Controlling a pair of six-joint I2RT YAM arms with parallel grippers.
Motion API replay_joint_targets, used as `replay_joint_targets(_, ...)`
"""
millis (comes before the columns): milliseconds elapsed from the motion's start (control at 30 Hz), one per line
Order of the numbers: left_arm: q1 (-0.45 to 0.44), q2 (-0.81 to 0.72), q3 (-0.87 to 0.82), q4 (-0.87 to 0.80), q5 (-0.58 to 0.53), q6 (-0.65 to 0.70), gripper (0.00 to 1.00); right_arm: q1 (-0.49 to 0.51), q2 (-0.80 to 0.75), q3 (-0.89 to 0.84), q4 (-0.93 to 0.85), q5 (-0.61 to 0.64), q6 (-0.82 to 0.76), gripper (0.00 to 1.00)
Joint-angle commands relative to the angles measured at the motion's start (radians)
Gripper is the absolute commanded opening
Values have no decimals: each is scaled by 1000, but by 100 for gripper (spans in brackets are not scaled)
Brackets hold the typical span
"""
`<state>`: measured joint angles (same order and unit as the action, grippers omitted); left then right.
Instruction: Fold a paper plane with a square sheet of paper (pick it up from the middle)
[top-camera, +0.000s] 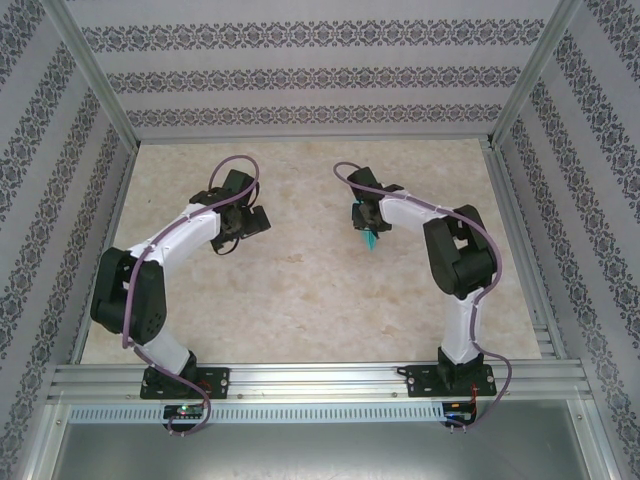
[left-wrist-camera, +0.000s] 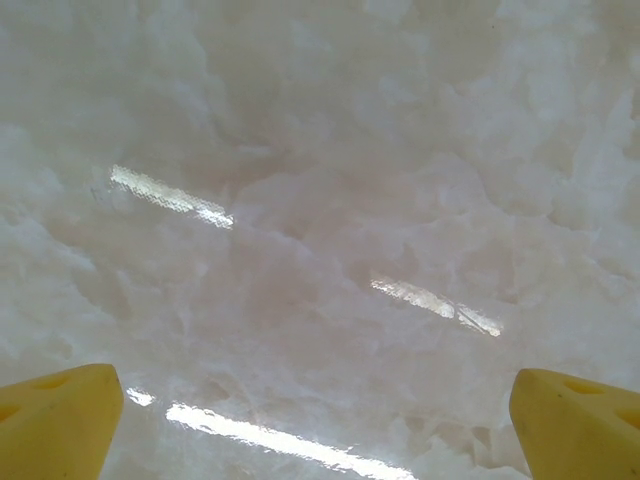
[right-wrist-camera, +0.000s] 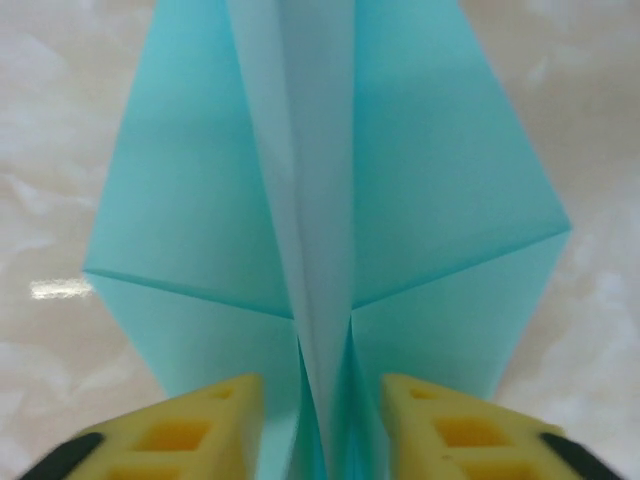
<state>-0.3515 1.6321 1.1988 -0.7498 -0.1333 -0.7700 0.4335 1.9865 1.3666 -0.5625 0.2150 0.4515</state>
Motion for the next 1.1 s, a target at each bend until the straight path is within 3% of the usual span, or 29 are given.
replay_joint_targets(0, 21, -49, 46, -7, -69, 75, 100, -9, -141, 53, -39, 11, 1, 49)
replay_joint_targets(167, 44, -117, 36, 21, -164, 170, 100, -38, -308, 8, -12, 54, -18, 71)
replay_joint_targets(333, 87, -226, -47, 112, -313, 249, 100, -93, -512, -173, 147, 223, -88, 97)
replay_joint_targets(567, 146, -335, -238, 312, -568, 306, 100, -268, -708, -468, 389, 364, -125, 98)
replay_joint_targets(633, 184, -341, -280, 342, -573, 303, 100, -309, -723, -551, 467, 385, -129, 98)
replay_joint_targets(767, 197, -357, -426, 566, -666, 439, 100, -371, -722, -714, 672, 402, -158, 98)
replay_joint_targets(867, 227, -365, -517, 728, -589, 558, 100, -395, -691, -783, 784, 378, -202, 98)
replay_joint_targets(1067, 308, -342, -677, 1086, -274, 687, 100, -397, -611, -884, 1117, 268, -352, 98)
